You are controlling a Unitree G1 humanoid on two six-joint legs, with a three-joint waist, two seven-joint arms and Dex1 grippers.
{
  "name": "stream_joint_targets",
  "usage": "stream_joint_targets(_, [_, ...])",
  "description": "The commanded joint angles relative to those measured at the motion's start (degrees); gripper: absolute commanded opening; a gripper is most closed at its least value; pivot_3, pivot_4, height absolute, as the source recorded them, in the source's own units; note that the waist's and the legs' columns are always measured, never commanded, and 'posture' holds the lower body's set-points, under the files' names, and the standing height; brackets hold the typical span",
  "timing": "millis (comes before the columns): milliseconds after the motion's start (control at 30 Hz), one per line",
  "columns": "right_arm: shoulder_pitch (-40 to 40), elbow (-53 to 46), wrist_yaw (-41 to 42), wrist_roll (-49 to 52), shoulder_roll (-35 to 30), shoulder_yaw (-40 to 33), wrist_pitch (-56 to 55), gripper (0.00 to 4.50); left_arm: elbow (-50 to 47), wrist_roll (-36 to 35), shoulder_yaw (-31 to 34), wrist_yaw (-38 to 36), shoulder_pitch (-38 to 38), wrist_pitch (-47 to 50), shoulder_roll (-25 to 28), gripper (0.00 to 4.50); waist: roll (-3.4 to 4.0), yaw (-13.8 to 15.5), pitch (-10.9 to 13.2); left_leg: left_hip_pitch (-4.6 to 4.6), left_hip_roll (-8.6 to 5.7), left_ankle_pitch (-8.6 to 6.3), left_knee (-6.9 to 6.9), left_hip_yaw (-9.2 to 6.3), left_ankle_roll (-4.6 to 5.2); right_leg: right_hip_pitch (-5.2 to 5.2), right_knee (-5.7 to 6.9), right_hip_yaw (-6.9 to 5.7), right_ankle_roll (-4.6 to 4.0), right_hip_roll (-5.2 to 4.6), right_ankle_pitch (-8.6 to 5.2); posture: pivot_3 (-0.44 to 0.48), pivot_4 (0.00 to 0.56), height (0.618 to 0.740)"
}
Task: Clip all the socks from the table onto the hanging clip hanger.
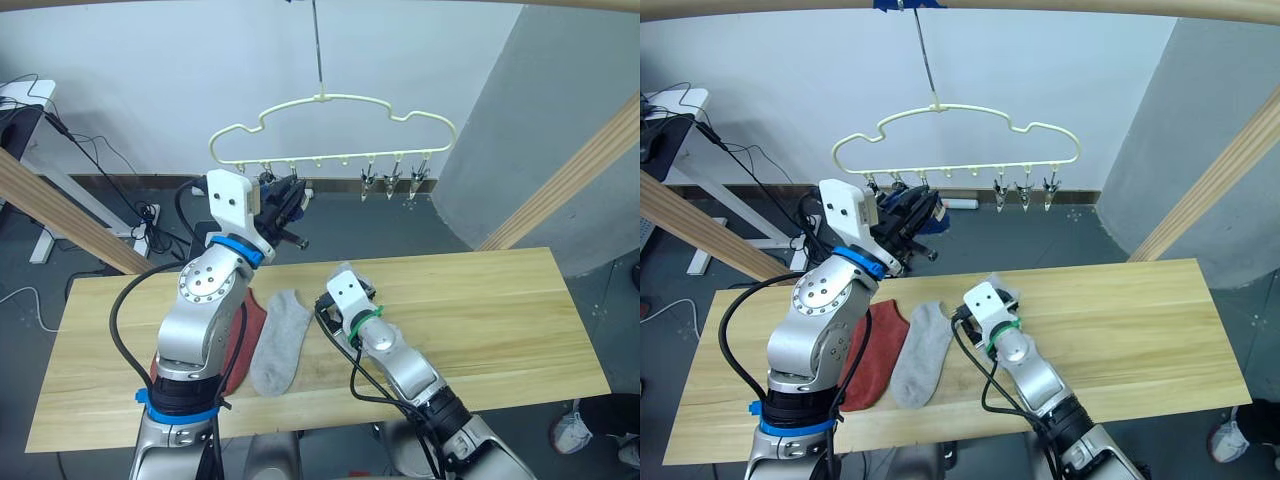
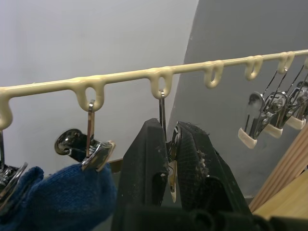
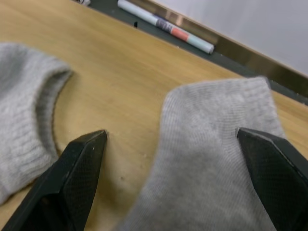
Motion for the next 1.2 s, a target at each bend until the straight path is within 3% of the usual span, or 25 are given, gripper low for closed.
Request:
stream_joint_targets(33, [2.1, -0.8, -0.5, -1.2, 0.2, -1.3, 0.6, 3.91, -3.3, -1.0, 1.0, -0.7, 0.0, -0.1, 0.9, 0.23, 0.00, 0.0, 0.0, 0.01, 0.00, 0.00, 0.00, -0.01, 0.00, 0.00, 0.01, -0.01, 0.00, 0.00, 0.00, -0.187, 0.319, 0.740])
stream_joint_targets(400, [7.9, -12.0, 3.1, -1.8, -2.4, -2.1, 2.0, 0.01, -3.0, -3.9, 2.3, -2.9, -0.7, 1.2, 2.0, 0.23, 0.00, 0.0, 0.0, 0.00, -0.01, 0.00, -0.02, -0.02, 0.00, 0.00, 0.00, -0.03, 0.00, 0.03, 0.00, -0.195, 0.322, 0.740])
stream_joint_targets(467, [8.4, -15.1, 5.4, -1.5, -4.1, -1.9, 2.3, 0.00, -2.8, -4.8, 2.6, -3.5, -1.0, 1.5, 2.4, 0.23, 0.00, 0.0, 0.0, 0.00, -0.02, 0.00, -0.02, -0.01, 0.00, 0.00, -0.01, -0.03, 0.00, 0.03, 0.00, -0.198, 0.324, 0.740])
stream_joint_targets(633, [7.7, -28.3, 17.7, 0.7, -15.3, -3.5, 2.2, 0.00, -2.4, -8.1, 3.9, -5.1, -1.7, 3.3, 3.2, 0.23, 0.02, 0.0, 0.0, 0.00, -0.05, 0.00, 0.00, 0.01, 0.00, 0.01, -0.02, -0.01, 0.01, 0.03, -0.01, -0.204, 0.330, 0.740])
stream_joint_targets(800, [4.1, -34.5, 27.5, 3.1, -23.7, -5.1, -2.1, 0.00, -2.8, -11.6, 4.7, -5.9, -2.6, 6.3, 3.5, 0.23, 0.02, 0.0, 0.0, 0.01, -0.11, 0.00, -0.01, 0.00, 0.00, 0.01, -0.01, -0.04, 0.01, 0.12, -0.01, -0.213, 0.334, 0.740])
stream_joint_targets(1033, [-0.5, -33.8, 33.5, 1.5, -28.2, -4.4, -12.7, 0.00, -3.7, -16.8, 6.2, -4.2, -4.6, 12.1, 3.2, 0.23, 0.00, -0.1, 0.0, 0.00, -0.08, 0.00, -0.01, 0.02, 0.00, 0.00, -0.03, -0.01, 0.01, 0.13, -0.01, -0.219, 0.337, 0.740])
stream_joint_targets(1200, [-2.9, -30.2, 31.5, 0.5, -26.3, -5.6, -15.9, 0.00, -4.0, -19.8, 7.4, -2.2, -5.4, 15.3, 2.5, 0.23, 0.00, 0.0, 0.0, 0.00, -0.06, 0.00, -0.01, 0.01, 0.00, 0.01, -0.04, -0.02, 0.01, 0.11, -0.01, -0.219, 0.337, 0.740])
